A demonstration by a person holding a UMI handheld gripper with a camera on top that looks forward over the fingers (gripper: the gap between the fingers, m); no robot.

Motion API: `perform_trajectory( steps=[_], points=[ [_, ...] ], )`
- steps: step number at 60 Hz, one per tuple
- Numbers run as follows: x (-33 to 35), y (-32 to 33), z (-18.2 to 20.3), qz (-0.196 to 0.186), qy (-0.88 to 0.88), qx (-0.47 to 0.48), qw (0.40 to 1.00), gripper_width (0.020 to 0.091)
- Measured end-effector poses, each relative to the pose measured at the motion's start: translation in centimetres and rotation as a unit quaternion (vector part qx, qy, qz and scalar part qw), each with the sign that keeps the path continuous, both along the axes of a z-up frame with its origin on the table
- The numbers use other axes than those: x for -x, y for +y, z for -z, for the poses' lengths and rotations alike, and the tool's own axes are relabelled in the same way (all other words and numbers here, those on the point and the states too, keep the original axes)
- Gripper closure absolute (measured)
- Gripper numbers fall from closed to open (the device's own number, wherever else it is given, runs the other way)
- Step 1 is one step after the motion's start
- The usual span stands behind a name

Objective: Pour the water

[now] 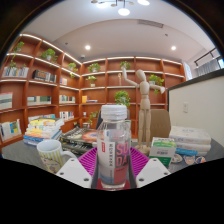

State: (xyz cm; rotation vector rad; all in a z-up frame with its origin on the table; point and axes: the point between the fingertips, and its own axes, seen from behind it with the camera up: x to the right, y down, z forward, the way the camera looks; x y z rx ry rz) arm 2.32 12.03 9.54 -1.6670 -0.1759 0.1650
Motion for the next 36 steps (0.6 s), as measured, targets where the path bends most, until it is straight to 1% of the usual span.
perform_trajectory(
  steps=[4, 8, 10, 14, 20, 28, 36],
  points=[
    [-0.1, -0.5, 0.5, 0.003, 0.001, 0.018, 1.000, 0.0582],
    [-0.4, -1.7, 0.5, 0.006, 0.002, 0.025, 1.000, 0.0431],
    [-0.8, -2.5, 0.3, 0.010, -0.002, 0.026, 1.000, 0.0398],
    [-1.4, -4.7, -0.2, 0.023, -0.007, 0.031, 0.999, 0.0382],
    [-2.5, -8.8, -1.6, 0.049, -0.010, 0.039, 0.998, 0.0334],
    [-2.9, -14.2, -4.0, 0.081, 0.000, 0.053, 0.995, 0.0306],
    [-3.7, -18.5, -6.6, 0.119, 0.001, 0.058, 0.991, 0.0298]
  ],
)
